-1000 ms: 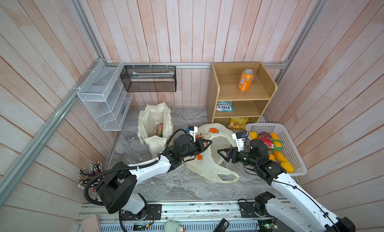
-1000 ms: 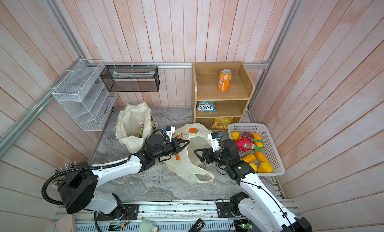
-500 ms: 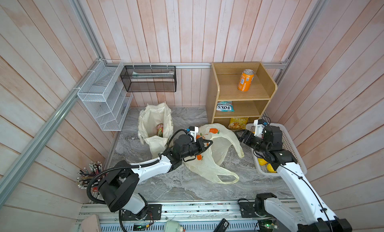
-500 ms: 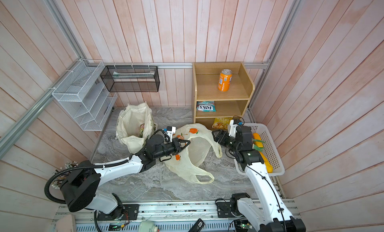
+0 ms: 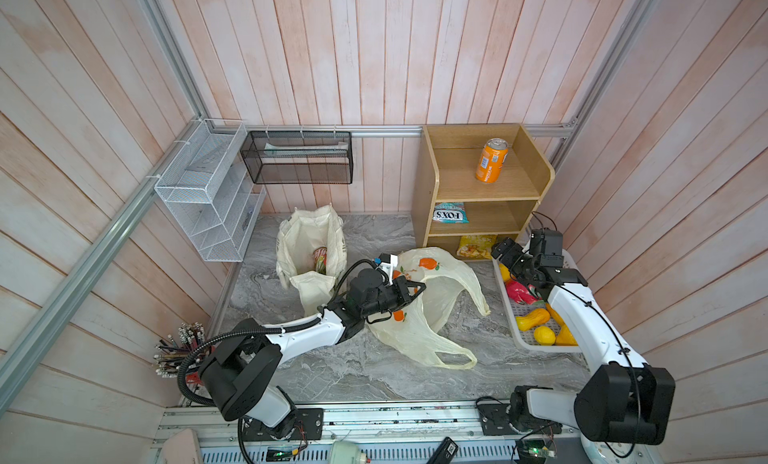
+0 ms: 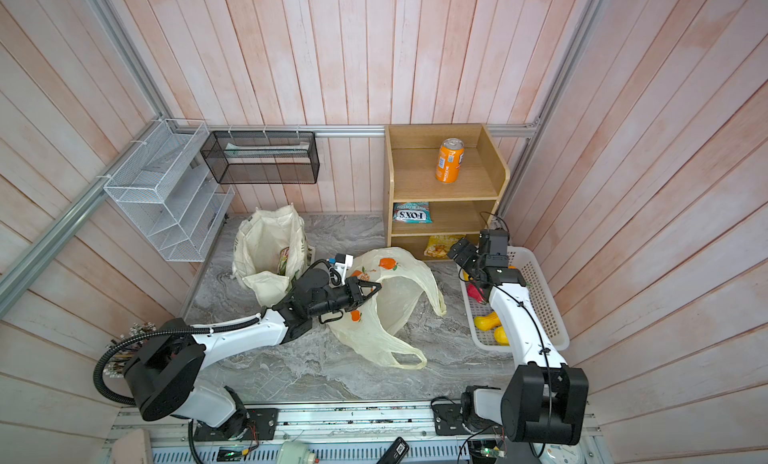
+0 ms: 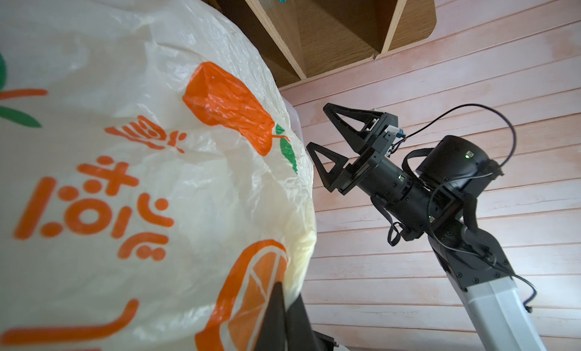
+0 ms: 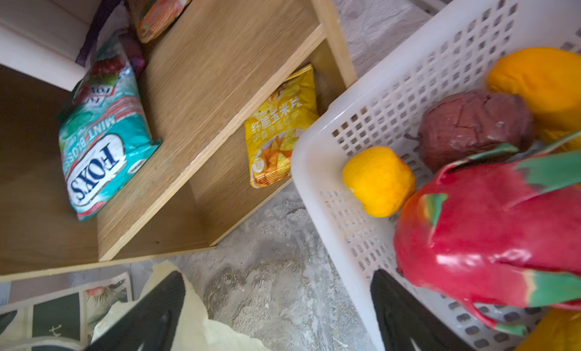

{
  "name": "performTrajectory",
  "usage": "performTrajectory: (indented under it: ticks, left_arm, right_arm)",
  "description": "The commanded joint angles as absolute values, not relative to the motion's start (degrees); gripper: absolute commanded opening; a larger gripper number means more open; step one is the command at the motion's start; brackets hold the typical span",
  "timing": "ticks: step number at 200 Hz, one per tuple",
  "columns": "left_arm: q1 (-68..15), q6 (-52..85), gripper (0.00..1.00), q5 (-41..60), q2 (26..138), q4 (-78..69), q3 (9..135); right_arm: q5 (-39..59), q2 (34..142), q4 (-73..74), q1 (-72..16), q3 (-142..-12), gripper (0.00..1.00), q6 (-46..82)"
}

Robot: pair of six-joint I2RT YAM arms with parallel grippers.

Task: Place the mixed food into the grocery bags and tie them
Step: 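Withdraw the right gripper from the bag back over the fruit basket, then lower the right gripper toward the yellow mango beside the dragon fruit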

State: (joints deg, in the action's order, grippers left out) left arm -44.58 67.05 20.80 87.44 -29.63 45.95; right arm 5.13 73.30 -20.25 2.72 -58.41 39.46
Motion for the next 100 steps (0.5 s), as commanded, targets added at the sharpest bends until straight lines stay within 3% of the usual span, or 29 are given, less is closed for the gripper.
performTrajectory:
  ticks: [1,51,100]
  left_arm:
    - [-44.22,65.52,0.0,21.62,88.24,-29.58,47.46]
    - [-44.28,65.12,0.0,22.54,88.67,-30.74,47.57]
    - [-44.23,66.63,0.0,25.2,91.99,-34.47,48.07]
  right_arm:
    - [7.11,71.83,-20.98,5.7,-57.17,0.93,39.22]
    - [-1.56,65.68,-31.08,16.05,-54.6,0.92,37.36]
    - [-4.25,69.44,-39.0,27.59,-55.49,0.95,35.15]
